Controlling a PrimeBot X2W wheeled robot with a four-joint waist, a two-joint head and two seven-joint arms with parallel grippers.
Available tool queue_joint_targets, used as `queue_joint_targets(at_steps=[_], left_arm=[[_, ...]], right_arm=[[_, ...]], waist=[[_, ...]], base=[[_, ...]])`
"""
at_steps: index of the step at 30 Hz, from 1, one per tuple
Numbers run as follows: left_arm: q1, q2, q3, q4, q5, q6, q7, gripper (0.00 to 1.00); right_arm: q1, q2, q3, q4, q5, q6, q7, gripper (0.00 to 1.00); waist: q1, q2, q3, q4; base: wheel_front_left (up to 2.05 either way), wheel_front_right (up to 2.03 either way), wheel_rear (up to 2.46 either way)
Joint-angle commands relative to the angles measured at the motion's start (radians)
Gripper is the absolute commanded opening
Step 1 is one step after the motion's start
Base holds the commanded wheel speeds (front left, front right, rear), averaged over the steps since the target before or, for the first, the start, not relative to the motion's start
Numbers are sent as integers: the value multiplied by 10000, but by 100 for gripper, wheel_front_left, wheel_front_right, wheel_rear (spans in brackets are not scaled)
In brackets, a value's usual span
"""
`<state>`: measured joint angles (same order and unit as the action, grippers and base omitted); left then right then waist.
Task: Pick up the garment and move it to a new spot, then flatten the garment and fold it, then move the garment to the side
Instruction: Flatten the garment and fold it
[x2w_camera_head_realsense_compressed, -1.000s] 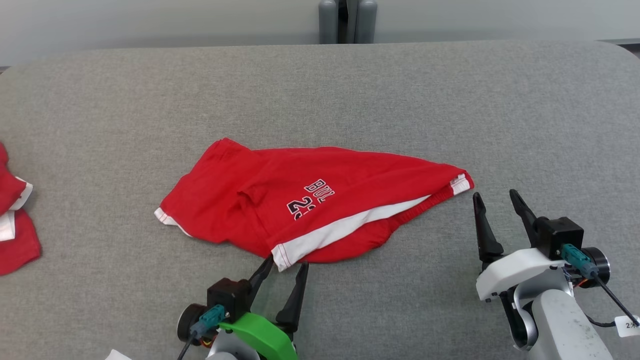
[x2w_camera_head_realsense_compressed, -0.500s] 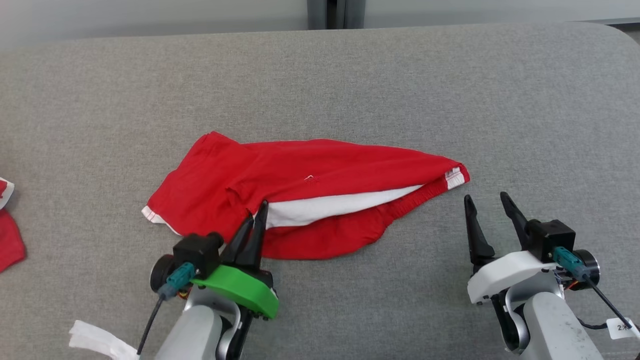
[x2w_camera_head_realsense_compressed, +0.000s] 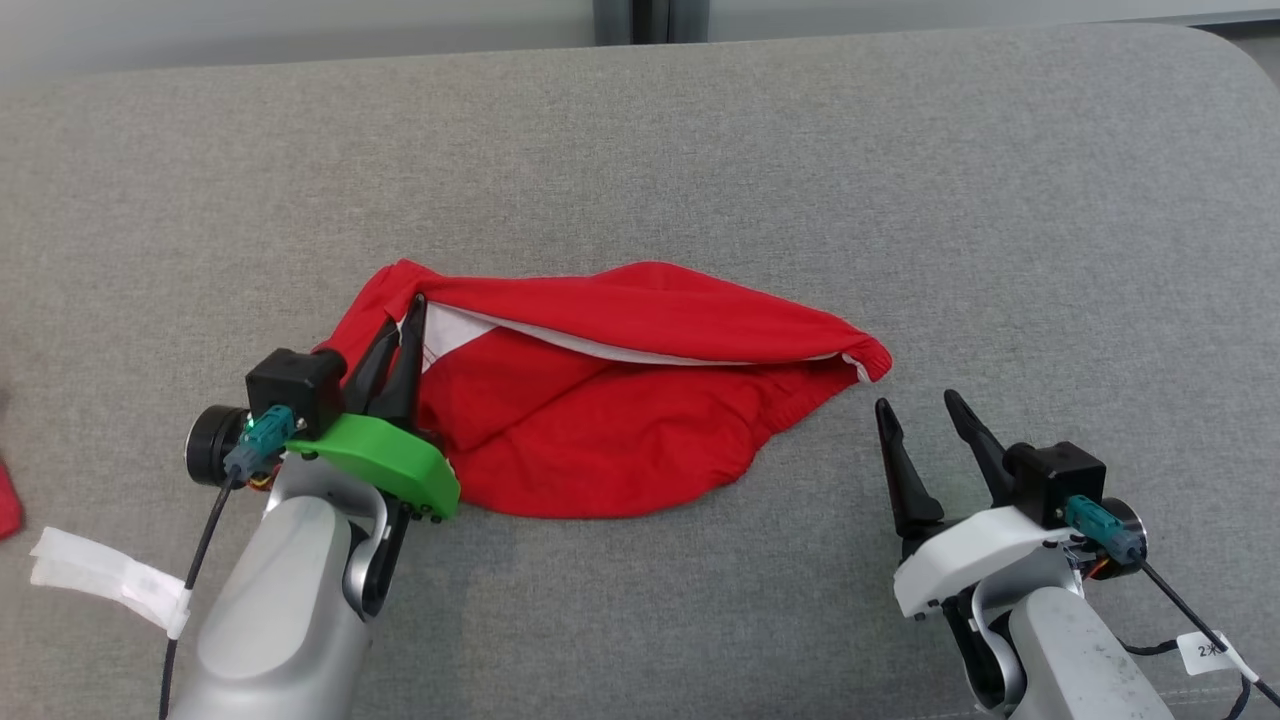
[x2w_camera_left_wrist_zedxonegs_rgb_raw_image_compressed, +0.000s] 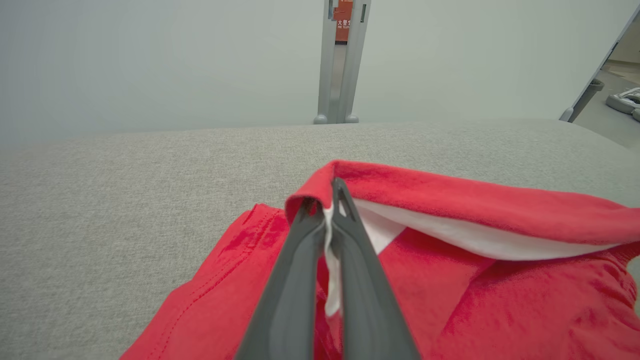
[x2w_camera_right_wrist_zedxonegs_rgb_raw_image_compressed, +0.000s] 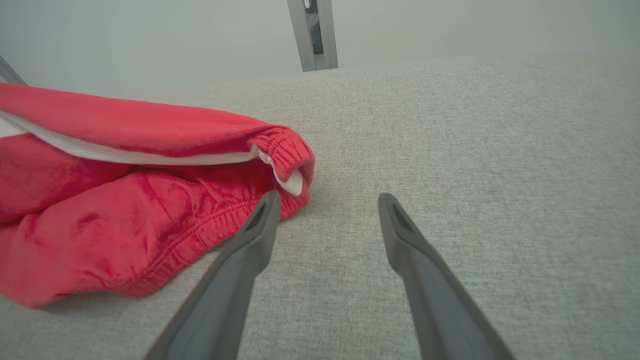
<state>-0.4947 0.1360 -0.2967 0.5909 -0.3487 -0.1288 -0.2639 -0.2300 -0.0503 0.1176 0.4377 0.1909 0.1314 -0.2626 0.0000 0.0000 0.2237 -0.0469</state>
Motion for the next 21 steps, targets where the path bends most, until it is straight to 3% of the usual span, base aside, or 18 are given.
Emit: queue_joint_targets(at_steps=[1,13,21], left_arm=[[-270,96,-42,107,115,-33,-7,0],[-1780,625,-401,400,222,-33,-7,0],[-2398,1039,-1052,729,-14,-33,-7,0]], right_arm=[[-80,-18,57,-42,83,-16,-30,100],[34,-14,156,-20,395,-14,-30,100],[112,-18,933,-381,904,-14,-30,100]], waist=[[0,0,77,-82],[0,0,-18,-112],[0,0,-259,-78]], base=[[0,0,0],[0,0,0],[0,0,0]])
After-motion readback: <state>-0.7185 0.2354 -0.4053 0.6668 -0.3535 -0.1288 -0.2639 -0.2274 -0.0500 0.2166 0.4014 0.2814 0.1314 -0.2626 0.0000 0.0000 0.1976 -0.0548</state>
